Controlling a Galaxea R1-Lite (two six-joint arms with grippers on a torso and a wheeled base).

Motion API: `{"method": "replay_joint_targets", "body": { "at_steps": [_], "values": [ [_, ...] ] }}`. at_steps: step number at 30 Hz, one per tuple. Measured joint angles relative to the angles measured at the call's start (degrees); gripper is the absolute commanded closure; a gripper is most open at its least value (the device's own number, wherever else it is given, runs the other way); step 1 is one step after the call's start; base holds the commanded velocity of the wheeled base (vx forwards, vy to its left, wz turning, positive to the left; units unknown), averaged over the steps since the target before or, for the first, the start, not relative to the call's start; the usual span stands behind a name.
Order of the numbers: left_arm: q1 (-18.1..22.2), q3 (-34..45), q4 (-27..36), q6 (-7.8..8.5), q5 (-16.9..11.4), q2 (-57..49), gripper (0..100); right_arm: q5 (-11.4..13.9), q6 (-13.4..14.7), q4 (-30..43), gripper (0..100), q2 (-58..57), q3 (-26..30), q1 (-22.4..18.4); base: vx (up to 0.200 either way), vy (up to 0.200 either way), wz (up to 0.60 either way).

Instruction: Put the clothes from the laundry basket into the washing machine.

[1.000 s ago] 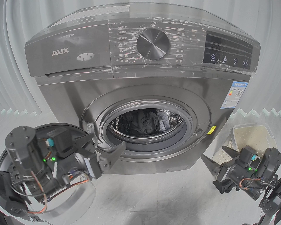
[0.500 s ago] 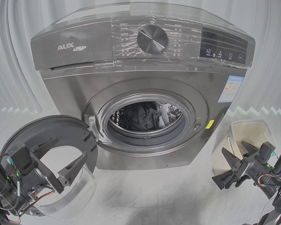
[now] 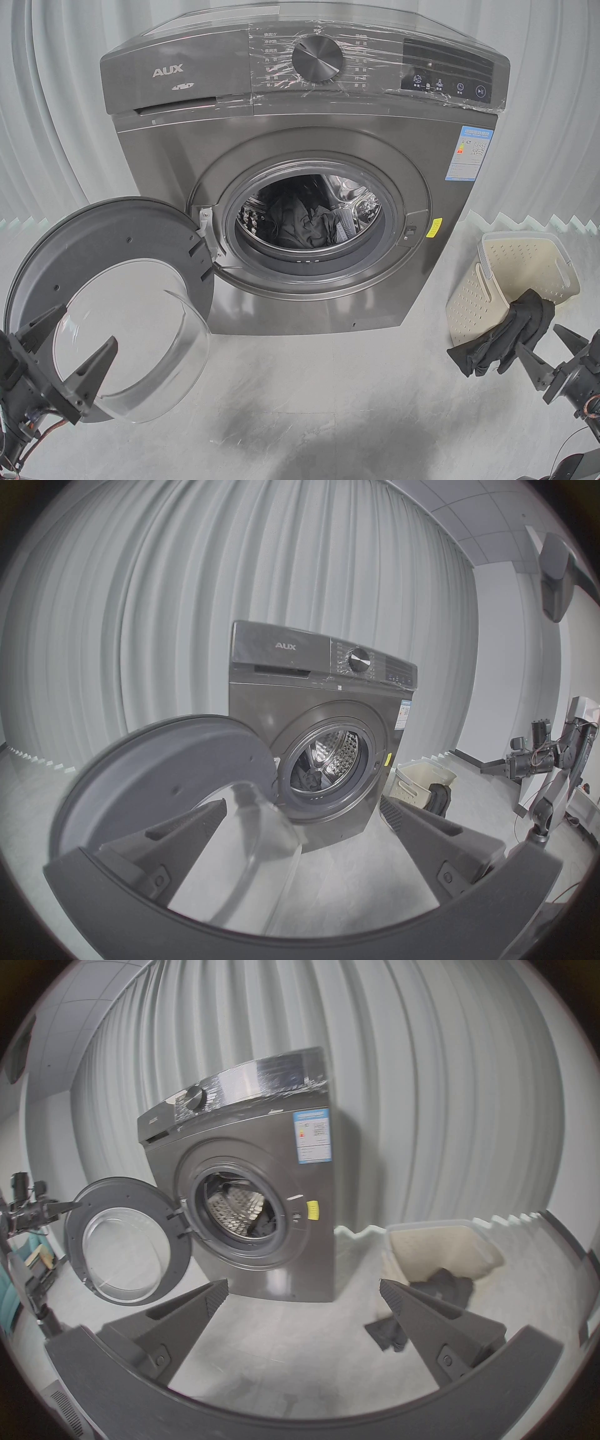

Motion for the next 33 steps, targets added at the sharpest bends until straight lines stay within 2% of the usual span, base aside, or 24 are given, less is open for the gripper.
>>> {"method": "replay_joint_targets", "body": {
  "at_steps": [6,12,15,18,21,23,25,28,31,33],
  "values": [
    [6.19,3.07,10.20,0.56,-0.50,-12.08,0,-0.04,-0.85,13.28,0,-13.97,0.00,-5.21,0.000,0.000,0.00],
    [11.70,6.51,17.19,0.91,-1.15,-21.59,0,2.93,-2.63,28.17,0,-29.73,0.00,-12.53,0.000,0.000,0.00],
    [14.45,7.62,21.36,1.51,-1.40,-25.50,0,3.56,-2.94,34.11,0,-37.25,0.00,-15.19,0.000,0.000,0.00],
    [18.35,8.47,27.12,1.88,-1.62,-29.66,0,3.21,-3.32,35.85,0,-43.15,0.00,-17.14,0.000,0.000,0.00],
    [23.34,8.89,30.90,0.99,-1.62,-33.69,0,2.18,-4.39,35.94,0,-46.08,0.00,-18.63,0.000,0.000,0.00],
    [27.43,9.07,32.66,0.61,-2.49,-36.63,0,1.43,-5.29,35.61,0,-47.41,0.00,-19.81,0.000,0.000,0.00],
    [30.32,9.07,33.43,1.10,-3.94,-39.01,0,1.32,-5.90,35.39,0,-48.07,0.00,-20.55,0.000,0.000,0.00],
    [33.32,9.13,34.11,1.84,-5.75,-42.20,0,4.11,-5.99,36.05,0,-48.70,-0.02,-21.42,0.000,0.000,0.00],
    [34.41,9.13,34.51,0.02,-6.27,-44.03,0,9.30,-5.05,37.28,0,-49.03,-0.02,-21.88,0.000,0.000,0.00],
    [34.68,9.13,34.63,-1.18,-5.86,-44.74,0,10.48,-5.40,37.17,0,-49.14,-0.02,-22.15,0.000,0.000,0.00]
  ]
}}
